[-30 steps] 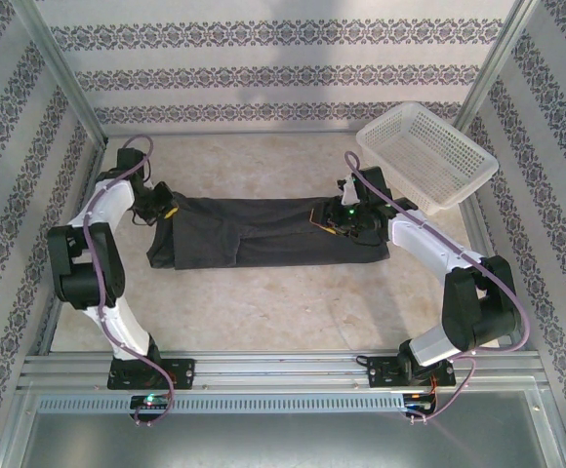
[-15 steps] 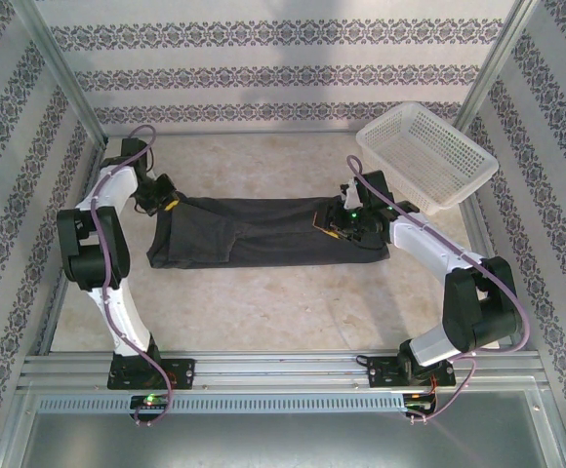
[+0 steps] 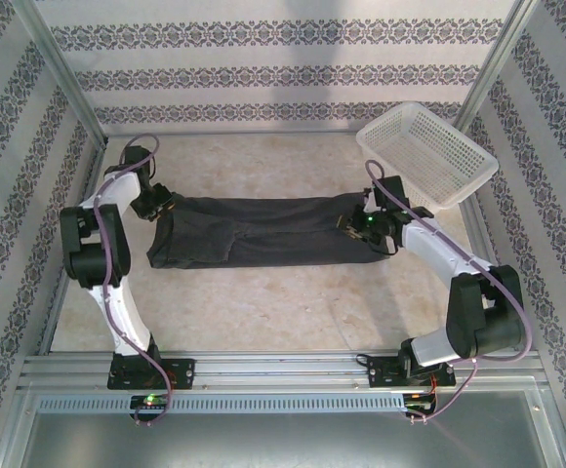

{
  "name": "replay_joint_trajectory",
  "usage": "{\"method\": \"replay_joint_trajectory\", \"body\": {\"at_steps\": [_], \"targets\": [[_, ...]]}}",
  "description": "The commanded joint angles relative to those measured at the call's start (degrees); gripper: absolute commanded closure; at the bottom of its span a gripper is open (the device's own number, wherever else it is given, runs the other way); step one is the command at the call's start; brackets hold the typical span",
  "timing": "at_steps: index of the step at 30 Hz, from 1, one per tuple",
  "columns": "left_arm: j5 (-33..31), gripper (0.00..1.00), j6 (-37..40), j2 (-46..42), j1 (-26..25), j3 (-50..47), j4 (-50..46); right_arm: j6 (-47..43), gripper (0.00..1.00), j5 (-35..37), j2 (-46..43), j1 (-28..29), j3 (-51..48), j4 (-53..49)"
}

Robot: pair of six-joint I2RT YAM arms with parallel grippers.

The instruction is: Fold and stack the t-shirts

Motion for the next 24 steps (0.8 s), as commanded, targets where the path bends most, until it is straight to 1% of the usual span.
{"method": "replay_joint_trajectory", "body": {"at_steps": [1,3,5,6,8,10,13,15,17,19,24], "targets": [[-1.8,0.64,-6.9,-12.3,-1.3,-7.2,1.5,-3.6,0.85,8.4,3.2,-1.8,5.0,-4.0],[2.1,0.67,-13.0,-17.4,-2.2,-14.5,3.2,-5.4,0.88,10.5,7.6,-2.3,9.1,-6.1],[5.4,0.73,-19.5,-22.3,-4.5,-22.3,6.5,-7.5,0.90,12.4,12.4,-2.4,13.6,-8.7],[6.6,0.75,-22.8,-24.6,-6.4,-25.9,8.4,-8.5,0.90,13.5,14.9,-2.5,16.0,-9.8],[6.8,0.78,-28.2,-27.7,-10.5,-30.7,11.2,-10.3,0.91,15.6,19.3,-2.6,20.2,-12.3],[7.3,0.80,-34.6,-28.8,-14.9,-35.1,15.4,-12.1,0.91,18.1,23.6,-2.6,24.7,-15.6],[7.9,0.83,-40.3,-26.9,-18.7,-38.9,18.9,-14.6,0.91,21.0,29.0,-2.7,29.6,-19.2],[7.9,0.84,-42.3,-25.4,-19.6,-40.3,20.5,-15.7,0.91,21.4,32.1,-2.8,32.2,-21.7],[7.3,0.84,-43.5,-24.2,-19.4,-41.3,21.6,-16.5,0.90,21.5,34.9,-2.5,34.6,-24.9],[5.9,0.84,-42.3,-22.1,-17.9,-40.9,22.5,-17.3,0.89,22.5,36.6,-2.1,35.5,-27.5],[6.1,0.84,-37.4,-13.7,-12.8,-35.0,24.0,-18.9,0.88,26.9,37.0,-0.1,34.0,-32.0]]}}
